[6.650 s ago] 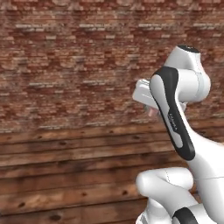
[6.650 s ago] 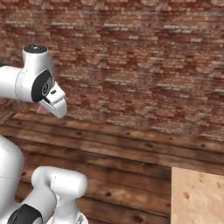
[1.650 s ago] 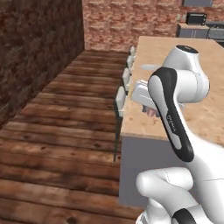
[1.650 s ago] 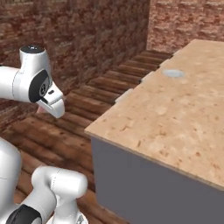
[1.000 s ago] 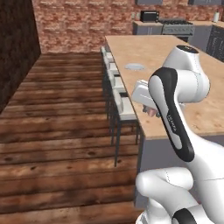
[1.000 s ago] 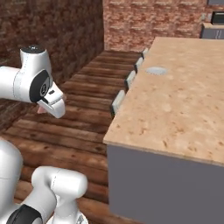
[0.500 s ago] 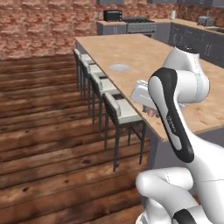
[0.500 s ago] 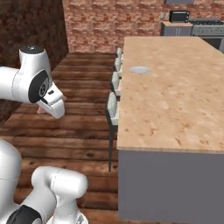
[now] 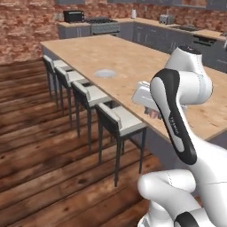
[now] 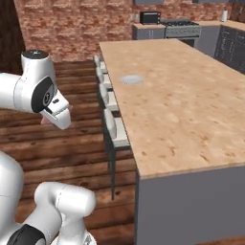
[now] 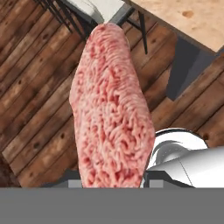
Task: Take the steak from the fridge and place it on the digital scale on the counter by the fridge. Wait a few seconds for a reading, then move it to the plate on the dining counter.
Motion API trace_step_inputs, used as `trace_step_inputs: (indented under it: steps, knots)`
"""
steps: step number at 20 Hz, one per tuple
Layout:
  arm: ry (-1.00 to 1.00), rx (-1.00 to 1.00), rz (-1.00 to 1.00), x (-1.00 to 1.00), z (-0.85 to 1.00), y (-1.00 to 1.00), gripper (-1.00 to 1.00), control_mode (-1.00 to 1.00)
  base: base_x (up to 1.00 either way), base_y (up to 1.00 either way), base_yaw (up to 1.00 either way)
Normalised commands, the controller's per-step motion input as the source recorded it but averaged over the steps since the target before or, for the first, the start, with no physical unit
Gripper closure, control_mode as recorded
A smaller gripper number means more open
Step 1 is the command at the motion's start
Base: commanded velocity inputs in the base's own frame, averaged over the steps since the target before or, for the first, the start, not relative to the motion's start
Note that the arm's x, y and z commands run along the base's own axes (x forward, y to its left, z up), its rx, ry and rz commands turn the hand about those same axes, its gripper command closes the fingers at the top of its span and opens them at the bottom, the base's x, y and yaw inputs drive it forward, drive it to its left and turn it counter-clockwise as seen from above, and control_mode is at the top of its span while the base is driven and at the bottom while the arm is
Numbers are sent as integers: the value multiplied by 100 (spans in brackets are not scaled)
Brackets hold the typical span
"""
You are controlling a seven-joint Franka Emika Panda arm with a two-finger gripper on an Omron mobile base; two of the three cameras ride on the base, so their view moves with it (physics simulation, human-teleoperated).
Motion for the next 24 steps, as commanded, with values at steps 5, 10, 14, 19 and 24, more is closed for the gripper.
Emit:
trace_step_inputs:
  steps: [5, 10, 14, 19, 24]
  knots:
    - [0, 0, 0, 0, 0, 0, 100, 100, 43, 78, -41]
    - [0, 0, 0, 0, 0, 0, 100, 100, 35, 82, -41]
    - [0, 0, 0, 0, 0, 0, 100, 100, 28, 87, -40]
    - [0, 0, 0, 0, 0, 0, 100, 100, 30, 91, -38]
    - [0, 0, 0, 0, 0, 0, 100, 100, 37, 92, -36]
